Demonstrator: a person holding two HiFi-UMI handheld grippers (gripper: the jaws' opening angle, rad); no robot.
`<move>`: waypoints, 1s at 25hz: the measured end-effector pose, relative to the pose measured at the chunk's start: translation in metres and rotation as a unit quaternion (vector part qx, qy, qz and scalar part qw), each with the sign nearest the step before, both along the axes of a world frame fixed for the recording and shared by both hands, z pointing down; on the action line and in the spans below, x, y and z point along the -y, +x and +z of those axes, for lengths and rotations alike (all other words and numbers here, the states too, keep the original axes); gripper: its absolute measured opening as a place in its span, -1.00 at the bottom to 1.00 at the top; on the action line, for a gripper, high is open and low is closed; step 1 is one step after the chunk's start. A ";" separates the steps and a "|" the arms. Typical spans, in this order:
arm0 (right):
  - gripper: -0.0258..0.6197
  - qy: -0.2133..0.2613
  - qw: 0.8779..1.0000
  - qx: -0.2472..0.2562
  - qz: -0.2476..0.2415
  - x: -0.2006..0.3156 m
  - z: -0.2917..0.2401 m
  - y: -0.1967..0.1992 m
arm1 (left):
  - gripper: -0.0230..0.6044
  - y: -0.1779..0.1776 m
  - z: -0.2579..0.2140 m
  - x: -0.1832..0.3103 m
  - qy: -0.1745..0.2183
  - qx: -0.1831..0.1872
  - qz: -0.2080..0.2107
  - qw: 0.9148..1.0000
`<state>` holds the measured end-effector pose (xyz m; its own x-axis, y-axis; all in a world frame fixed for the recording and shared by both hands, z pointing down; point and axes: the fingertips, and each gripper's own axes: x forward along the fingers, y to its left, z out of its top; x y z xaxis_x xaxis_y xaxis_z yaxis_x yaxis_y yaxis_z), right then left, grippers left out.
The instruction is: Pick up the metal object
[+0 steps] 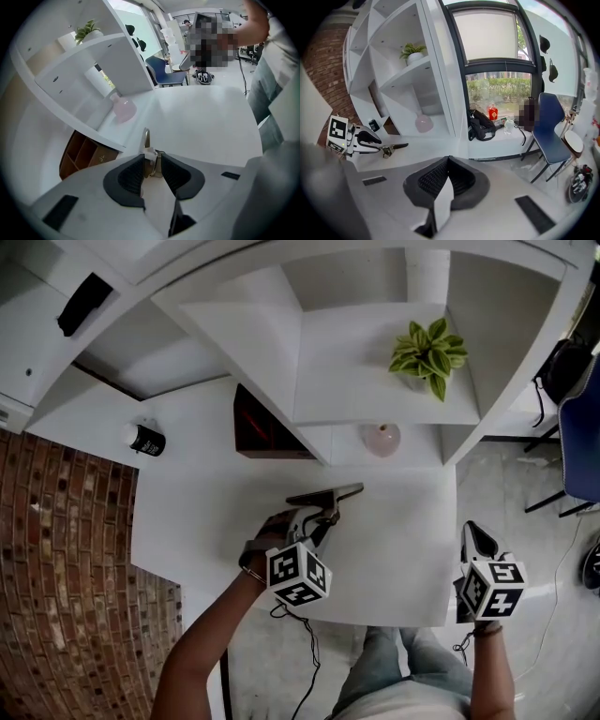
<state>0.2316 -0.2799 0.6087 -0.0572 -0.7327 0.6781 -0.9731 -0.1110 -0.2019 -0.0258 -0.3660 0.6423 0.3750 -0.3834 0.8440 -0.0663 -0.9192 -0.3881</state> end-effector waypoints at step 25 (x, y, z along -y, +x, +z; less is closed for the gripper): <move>-0.92 -0.004 1.000 0.002 0.011 -0.010 0.018 0.004 | -0.66 0.000 0.021 0.010 0.022 0.041 0.031 0.998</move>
